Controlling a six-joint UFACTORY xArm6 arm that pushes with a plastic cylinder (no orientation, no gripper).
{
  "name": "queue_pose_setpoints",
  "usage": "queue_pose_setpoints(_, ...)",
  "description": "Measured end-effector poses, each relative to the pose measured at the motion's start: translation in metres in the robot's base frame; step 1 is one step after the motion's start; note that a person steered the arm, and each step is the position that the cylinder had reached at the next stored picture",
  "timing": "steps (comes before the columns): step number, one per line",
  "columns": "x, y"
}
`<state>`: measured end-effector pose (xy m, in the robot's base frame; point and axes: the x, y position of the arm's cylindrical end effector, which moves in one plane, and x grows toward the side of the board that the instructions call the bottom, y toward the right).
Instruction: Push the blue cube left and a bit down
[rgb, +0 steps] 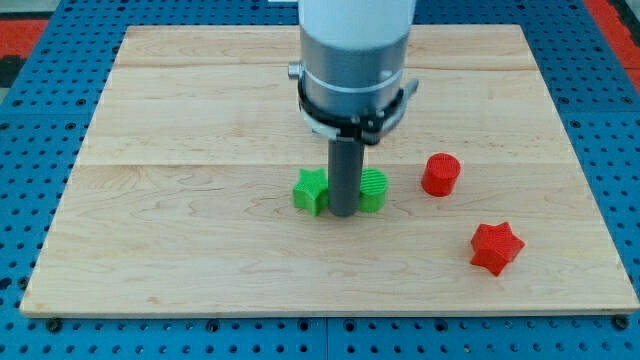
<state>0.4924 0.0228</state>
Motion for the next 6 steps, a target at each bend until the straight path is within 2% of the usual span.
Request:
queue_pose_setpoints(2, -0.017, 0.079)
queue_pose_setpoints(3, -0.029, 0.098)
queue_pose_setpoints(4, -0.06, 0.104)
queue_pose_setpoints(5, -0.09, 0.136)
queue_pose_setpoints(6, -0.093, 0.181)
